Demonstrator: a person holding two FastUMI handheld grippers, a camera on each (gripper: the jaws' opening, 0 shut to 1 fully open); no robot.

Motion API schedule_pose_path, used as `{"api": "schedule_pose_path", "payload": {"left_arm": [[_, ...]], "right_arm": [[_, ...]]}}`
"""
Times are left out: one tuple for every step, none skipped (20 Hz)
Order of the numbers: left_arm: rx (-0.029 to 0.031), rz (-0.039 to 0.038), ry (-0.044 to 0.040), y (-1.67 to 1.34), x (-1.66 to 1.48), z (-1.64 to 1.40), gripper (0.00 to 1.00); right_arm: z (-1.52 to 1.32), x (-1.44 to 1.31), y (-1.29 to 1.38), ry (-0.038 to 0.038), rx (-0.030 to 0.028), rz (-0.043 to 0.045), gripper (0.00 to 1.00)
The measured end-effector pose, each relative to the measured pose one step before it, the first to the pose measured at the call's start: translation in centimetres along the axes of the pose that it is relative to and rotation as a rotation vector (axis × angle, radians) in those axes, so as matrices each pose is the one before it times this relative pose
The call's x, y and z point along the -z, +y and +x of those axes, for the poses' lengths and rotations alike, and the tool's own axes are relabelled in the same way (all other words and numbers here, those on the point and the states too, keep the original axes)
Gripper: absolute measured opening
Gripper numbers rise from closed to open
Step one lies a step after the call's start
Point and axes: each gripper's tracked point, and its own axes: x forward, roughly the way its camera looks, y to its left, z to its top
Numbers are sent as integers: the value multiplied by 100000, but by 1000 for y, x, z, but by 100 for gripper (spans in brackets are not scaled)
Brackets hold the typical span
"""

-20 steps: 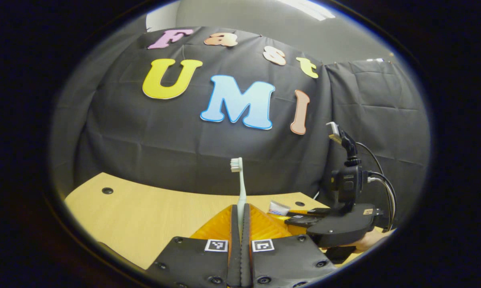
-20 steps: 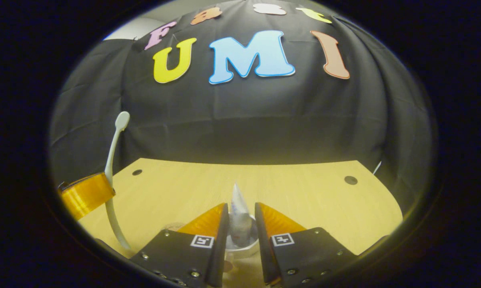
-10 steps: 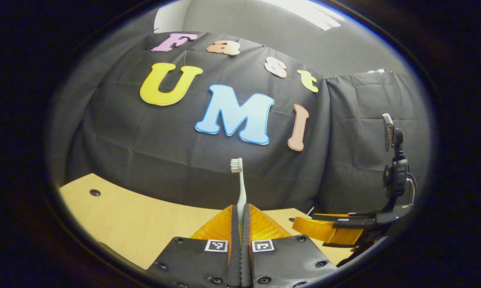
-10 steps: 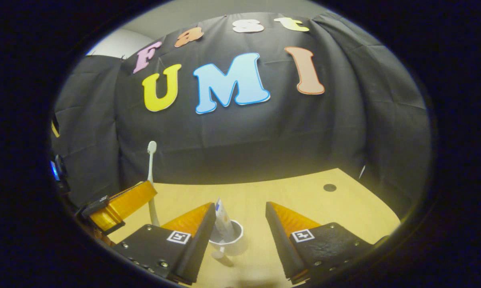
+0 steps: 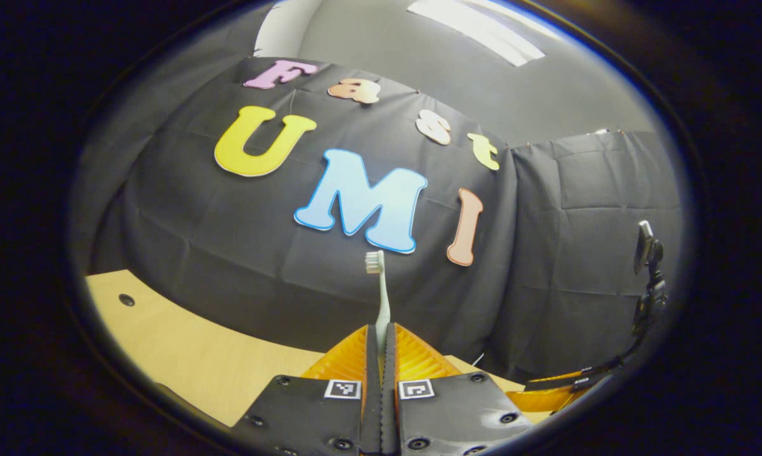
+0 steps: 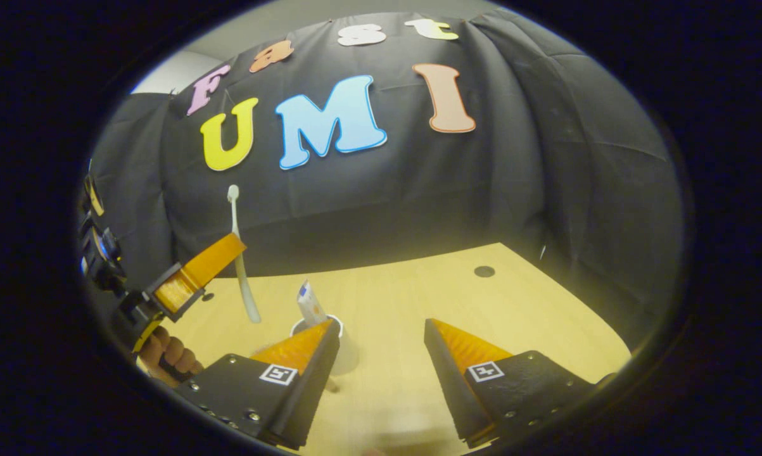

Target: Put the toothbrush and toothpaste on the desktop into the cup, then pick up the cup and place it on the coaster on the desktop.

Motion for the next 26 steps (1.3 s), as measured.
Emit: {"api": "schedule_pose_path", "payload": {"left_arm": [[166,139,-202,-95,288,459,7],[595,232,40,-317,533,445,7],[250,564,194,20,610,411,7],[-30,912,1012,103,794,318,7],[-38,515,957,226,811,292,7],[-156,120,766,152,823,112,7],[-12,241,632,223,811,172,7],[-644,327,846,276,697,172,7],[-64,-82,719,63,759,110,7],[22,37,636,10,655,21,7],[71,472,532,10,599,17,7],[20,645,375,31,423,-124,7],[-147,646,560,0,565,-105,7],[-248,106,848,-85,474,-57,7],[368,-453,802,-228,431,-126,7],[488,181,859,-234,433,-358,8],[186,1049,349,-277,288,-230,10],[194,1213,104,-242,13,-278,11],[990,214,970,-389,265,-24,12],[-148,-1,1300,-101,248,-203,14],[15,-473,1270,-35,336,-170,15],[141,-893,1312,-154,62,-401,20],[-776,-619,1068,-48,187,-234,15],[-711,64,1558,6,-112,-499,21],[-766,448,1301,-45,-117,-441,33],[-506,393,1559,-219,-123,-567,39]], "right_arm": [[-153,266,-42,941,-349,890,82],[-49,430,83,1082,-833,1089,82],[-66,234,36,667,-531,1028,81],[-37,66,0,265,-681,622,82],[-35,33,-13,219,-379,206,82],[185,61,-15,145,-346,251,82],[80,-51,72,328,-776,323,82],[80,-64,166,409,-693,730,82],[112,56,18,612,-911,939,82],[172,127,14,608,-626,1060,82],[54,-39,85,316,-681,715,82],[46,97,29,215,-348,377,82],[-5,44,19,154,-310,52,82],[82,42,-3,141,-150,-53,82],[50,71,31,194,-30,-119,82],[-7,75,88,244,-408,-190,82],[-110,132,260,478,-686,-32,82],[73,235,194,345,-667,-147,82],[4,86,255,153,-554,-266,82],[-31,81,226,176,-407,-254,82],[-159,74,152,92,-390,-308,82],[-91,-37,166,-125,-167,-444,82],[-92,-146,81,-261,268,-899,82],[-37,-38,-92,-199,804,-1595,82],[-267,-29,-190,30,861,-1884,82],[-127,-121,-94,264,508,-1397,82]]}}
